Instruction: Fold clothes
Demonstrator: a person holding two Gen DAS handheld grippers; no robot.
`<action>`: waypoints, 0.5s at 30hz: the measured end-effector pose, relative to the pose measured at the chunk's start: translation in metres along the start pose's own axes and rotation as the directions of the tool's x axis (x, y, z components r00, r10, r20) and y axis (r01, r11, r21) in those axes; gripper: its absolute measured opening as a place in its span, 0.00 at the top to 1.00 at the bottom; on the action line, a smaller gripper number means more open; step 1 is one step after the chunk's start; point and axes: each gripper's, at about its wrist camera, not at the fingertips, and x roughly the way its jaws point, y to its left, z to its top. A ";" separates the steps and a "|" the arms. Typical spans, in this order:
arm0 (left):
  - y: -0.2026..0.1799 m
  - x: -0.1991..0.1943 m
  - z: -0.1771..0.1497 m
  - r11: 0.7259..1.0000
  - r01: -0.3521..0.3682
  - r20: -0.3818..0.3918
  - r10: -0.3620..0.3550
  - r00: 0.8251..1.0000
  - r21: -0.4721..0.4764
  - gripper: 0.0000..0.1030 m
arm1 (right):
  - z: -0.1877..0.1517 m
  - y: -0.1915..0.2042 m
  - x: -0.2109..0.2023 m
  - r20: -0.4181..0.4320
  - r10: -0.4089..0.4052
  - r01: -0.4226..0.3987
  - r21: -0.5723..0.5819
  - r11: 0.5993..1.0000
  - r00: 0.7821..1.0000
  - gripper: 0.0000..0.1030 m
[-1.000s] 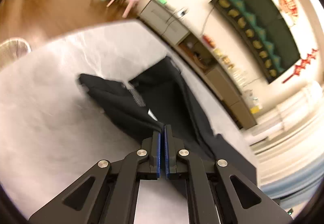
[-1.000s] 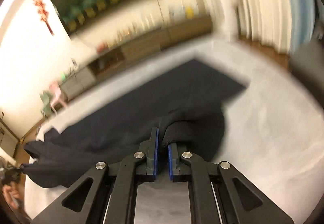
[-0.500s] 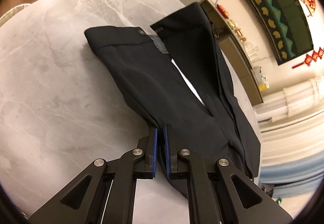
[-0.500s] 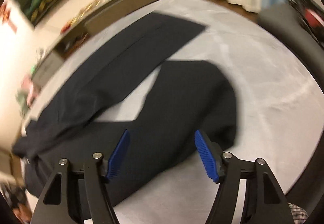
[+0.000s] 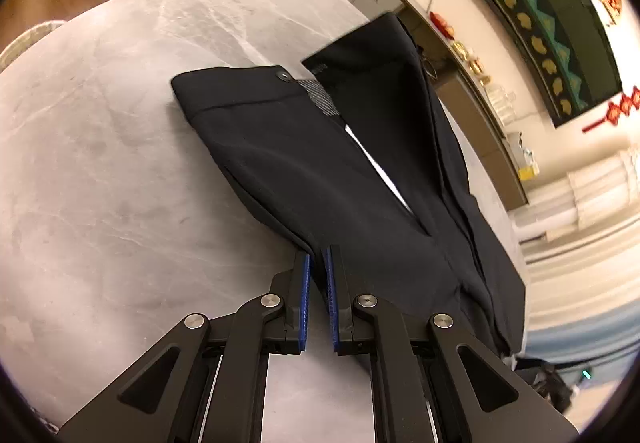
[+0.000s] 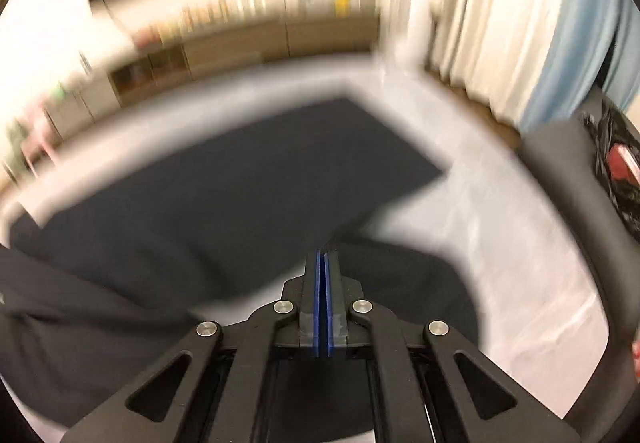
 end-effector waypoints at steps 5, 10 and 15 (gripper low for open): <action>-0.004 0.000 -0.002 1.000 0.010 0.000 -0.010 1.000 0.009 0.94 | 0.004 -0.034 -0.059 0.068 0.072 -0.077 0.083 0.994 0.995 0.98; 0.000 -0.001 -0.003 1.000 0.018 -0.002 -0.018 1.000 -0.003 0.94 | -0.029 -0.046 -0.044 -0.008 0.119 -0.116 0.187 0.975 0.993 0.98; -0.011 0.001 0.004 0.998 0.058 0.014 -0.059 0.998 0.020 0.94 | -0.024 -0.073 -0.017 -0.054 0.249 -0.222 0.300 0.928 0.967 0.98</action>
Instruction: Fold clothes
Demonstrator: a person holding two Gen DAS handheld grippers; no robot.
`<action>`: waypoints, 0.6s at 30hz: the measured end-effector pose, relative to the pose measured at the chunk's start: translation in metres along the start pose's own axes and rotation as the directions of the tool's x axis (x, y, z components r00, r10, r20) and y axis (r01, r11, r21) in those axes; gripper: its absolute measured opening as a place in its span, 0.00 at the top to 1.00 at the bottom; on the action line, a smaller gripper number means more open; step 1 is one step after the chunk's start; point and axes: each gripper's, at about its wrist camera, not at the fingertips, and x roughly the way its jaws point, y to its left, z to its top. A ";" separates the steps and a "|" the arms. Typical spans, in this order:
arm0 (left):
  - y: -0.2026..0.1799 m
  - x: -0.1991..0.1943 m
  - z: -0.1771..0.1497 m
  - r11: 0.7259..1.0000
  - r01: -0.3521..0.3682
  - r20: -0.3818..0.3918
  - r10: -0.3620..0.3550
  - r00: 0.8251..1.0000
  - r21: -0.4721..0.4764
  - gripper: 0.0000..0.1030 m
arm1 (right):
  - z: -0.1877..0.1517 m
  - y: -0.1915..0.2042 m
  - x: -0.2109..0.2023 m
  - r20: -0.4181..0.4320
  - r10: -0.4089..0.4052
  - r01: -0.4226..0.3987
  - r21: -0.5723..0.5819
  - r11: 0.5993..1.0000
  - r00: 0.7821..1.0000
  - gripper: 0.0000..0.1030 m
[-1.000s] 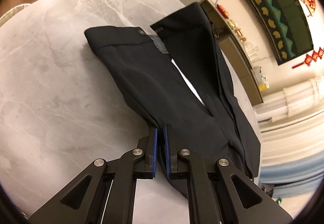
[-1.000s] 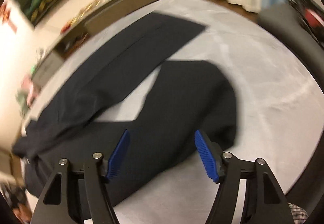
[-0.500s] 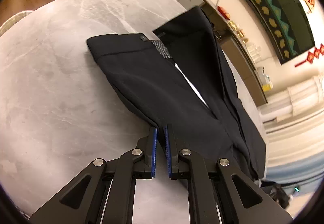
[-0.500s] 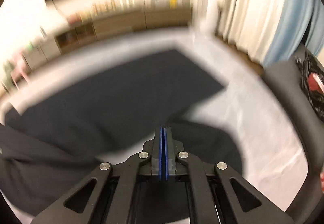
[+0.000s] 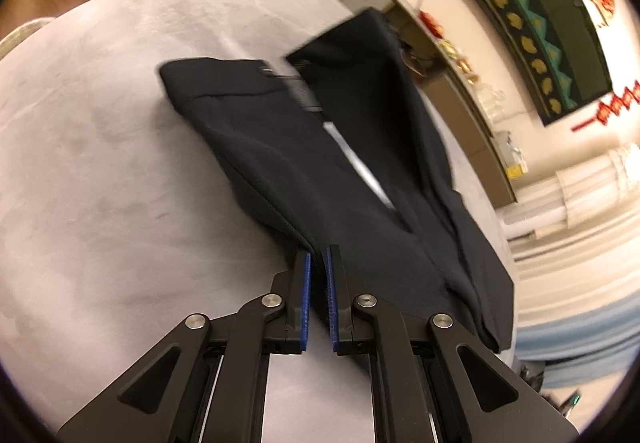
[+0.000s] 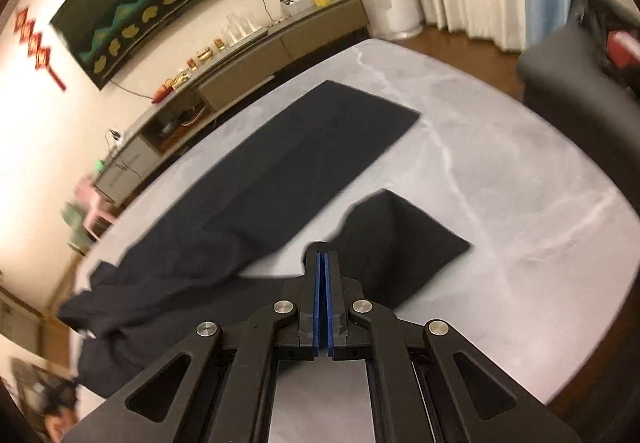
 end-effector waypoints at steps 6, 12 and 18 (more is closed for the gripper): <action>-0.012 -0.045 0.019 0.992 0.123 0.123 -0.122 0.985 0.001 0.97 | 0.080 0.078 -0.069 0.243 0.172 -0.130 -0.181 0.975 0.955 0.98; -0.013 -0.100 -0.012 0.987 0.138 0.113 -0.147 0.983 0.082 0.97 | 0.066 0.052 -0.139 0.300 0.216 -0.144 -0.245 0.959 0.929 0.98; -0.008 -0.087 -0.051 0.982 -0.058 0.011 0.057 0.998 0.178 0.97 | -0.005 -0.080 -0.054 -0.088 -0.095 0.086 -0.099 0.991 0.992 0.97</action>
